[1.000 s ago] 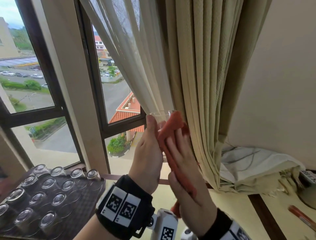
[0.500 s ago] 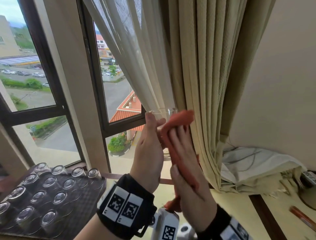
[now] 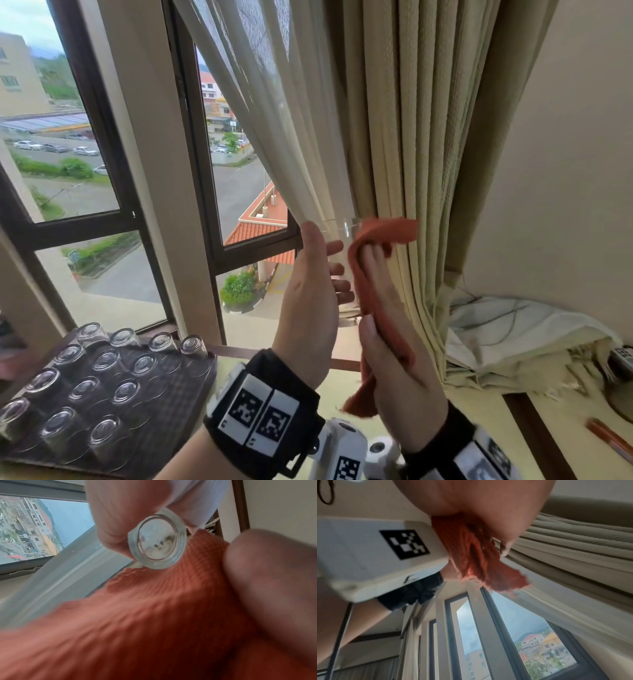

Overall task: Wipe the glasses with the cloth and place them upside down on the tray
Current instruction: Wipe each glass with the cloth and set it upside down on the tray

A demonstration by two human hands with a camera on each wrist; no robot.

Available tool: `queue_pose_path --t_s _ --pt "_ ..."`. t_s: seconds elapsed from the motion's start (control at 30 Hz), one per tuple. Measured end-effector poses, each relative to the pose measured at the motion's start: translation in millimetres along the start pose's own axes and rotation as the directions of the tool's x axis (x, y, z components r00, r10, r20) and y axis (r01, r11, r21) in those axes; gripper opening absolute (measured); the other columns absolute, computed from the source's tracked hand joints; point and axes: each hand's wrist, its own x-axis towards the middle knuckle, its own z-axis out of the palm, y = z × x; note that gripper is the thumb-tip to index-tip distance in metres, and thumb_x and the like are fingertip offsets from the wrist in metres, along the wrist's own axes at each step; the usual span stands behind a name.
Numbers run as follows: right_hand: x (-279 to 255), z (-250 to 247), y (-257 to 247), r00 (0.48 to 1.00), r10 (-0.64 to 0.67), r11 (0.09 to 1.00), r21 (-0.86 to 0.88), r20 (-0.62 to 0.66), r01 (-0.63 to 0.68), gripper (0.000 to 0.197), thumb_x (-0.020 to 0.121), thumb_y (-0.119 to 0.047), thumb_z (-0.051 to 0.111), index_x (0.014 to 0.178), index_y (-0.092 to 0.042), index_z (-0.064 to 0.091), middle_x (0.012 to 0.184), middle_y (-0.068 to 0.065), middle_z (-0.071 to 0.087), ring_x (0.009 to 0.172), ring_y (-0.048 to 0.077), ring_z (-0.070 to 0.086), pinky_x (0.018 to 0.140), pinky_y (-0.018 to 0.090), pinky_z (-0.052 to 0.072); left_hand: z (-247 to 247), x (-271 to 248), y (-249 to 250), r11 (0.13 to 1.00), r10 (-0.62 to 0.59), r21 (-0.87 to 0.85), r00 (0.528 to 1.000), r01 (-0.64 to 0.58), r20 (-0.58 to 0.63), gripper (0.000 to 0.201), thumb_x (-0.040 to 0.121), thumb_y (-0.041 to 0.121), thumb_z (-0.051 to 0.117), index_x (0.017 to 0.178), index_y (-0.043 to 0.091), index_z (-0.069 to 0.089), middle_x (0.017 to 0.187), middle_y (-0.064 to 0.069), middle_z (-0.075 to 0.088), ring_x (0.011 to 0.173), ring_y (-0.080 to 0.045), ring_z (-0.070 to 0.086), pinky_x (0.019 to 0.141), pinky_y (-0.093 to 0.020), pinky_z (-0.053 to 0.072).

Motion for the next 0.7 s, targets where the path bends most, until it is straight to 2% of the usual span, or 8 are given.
queue_pose_path --t_s 0.13,0.2,0.27,0.37,0.47,0.53,0.63,0.7 --pt "-27.8 8.9 19.3 0.997 0.056 0.998 0.008 0.058 -0.057 0.059 0.107 -0.042 0.045 0.163 -0.042 0.027 0.173 -0.005 0.025 0.153 0.015 0.034 0.124 0.048 0.025 -6.5 12.5 5.5 0.997 0.044 0.068 0.999 -0.043 -0.017 0.122 0.054 0.100 0.071 0.133 0.008 0.062 0.110 -0.019 0.072 0.102 -0.028 0.075 0.098 -0.056 0.060" --pt "-31.0 10.5 26.4 0.995 0.093 0.995 0.028 0.037 -0.094 0.057 0.107 -0.043 0.044 0.161 -0.048 0.025 0.173 -0.011 0.024 0.159 0.014 0.024 0.128 0.053 0.022 -9.2 14.4 2.0 0.999 0.019 0.033 0.999 -0.018 -0.035 0.114 0.049 0.086 0.088 0.133 0.015 0.058 0.092 -0.004 0.072 0.075 -0.008 0.071 0.078 -0.038 0.061" --pt "-23.3 7.7 26.3 0.993 0.115 0.992 0.059 0.009 -0.115 0.056 0.109 -0.036 0.045 0.160 -0.050 0.028 0.168 -0.018 0.035 0.158 0.011 0.029 0.128 0.044 0.029 -9.8 11.0 -1.6 1.000 -0.016 -0.023 1.000 0.015 -0.019 0.098 0.056 0.065 0.095 0.130 0.014 0.056 0.079 0.002 0.073 0.064 -0.007 0.070 0.066 -0.028 0.058" --pt "0.3 -3.0 19.0 0.961 0.271 0.950 0.174 -0.050 -0.259 0.056 0.103 -0.041 0.047 0.157 -0.046 0.039 0.130 -0.005 0.070 0.116 0.026 0.071 0.098 0.044 0.061 -6.3 1.0 -6.4 0.999 -0.034 -0.029 0.999 0.035 0.026 0.081 0.069 0.056 0.085 0.129 0.008 0.060 0.093 -0.009 0.079 0.082 -0.022 0.078 0.077 -0.037 0.065" --pt "19.0 -10.9 15.9 0.969 0.203 0.975 0.115 -0.139 -0.188 0.055 0.103 -0.051 0.049 0.158 -0.046 0.041 0.142 -0.008 0.065 0.108 0.010 0.060 0.100 0.036 0.052 2.5 -7.7 -14.0 0.999 -0.036 0.005 0.999 0.036 0.035 0.068 0.087 0.068 0.067 0.124 0.011 0.070 0.112 -0.011 0.078 0.110 -0.024 0.075 0.106 -0.047 0.057" --pt "18.9 -9.3 11.0 0.985 0.136 0.990 0.040 -0.110 -0.132 0.055 0.103 -0.053 0.045 0.157 -0.053 0.034 0.139 -0.012 0.059 0.105 0.005 0.049 0.097 0.036 0.049 5.9 -9.6 -18.9 0.999 -0.049 0.005 0.998 0.049 0.046 0.072 0.092 0.082 0.053 0.123 0.022 0.075 0.121 -0.013 0.076 0.119 -0.030 0.071 0.110 -0.055 0.053" --pt "-1.0 -5.3 9.7 1.000 0.010 0.997 -0.074 0.005 -0.010 0.059 0.108 -0.035 0.039 0.166 -0.034 0.027 0.157 -0.007 0.046 0.144 0.017 0.043 0.118 0.058 0.040 2.0 -4.5 -15.0 0.997 -0.065 -0.034 0.998 0.066 0.011 0.066 0.099 0.077 0.038 0.108 0.030 0.083 0.115 -0.008 0.080 0.113 -0.028 0.075 0.106 -0.056 0.056" --pt "-20.7 -2.4 22.4 0.997 -0.060 0.988 -0.139 0.049 0.067 0.060 0.108 -0.027 0.038 0.166 -0.018 0.025 0.174 -0.003 0.025 0.161 0.018 0.022 0.129 0.039 0.025 -5.2 1.2 -12.0 0.999 -0.046 -0.028 0.999 0.046 0.003 0.071 0.099 0.079 0.039 0.114 0.025 0.082 0.115 -0.006 0.080 0.114 -0.028 0.075 0.109 -0.055 0.053"
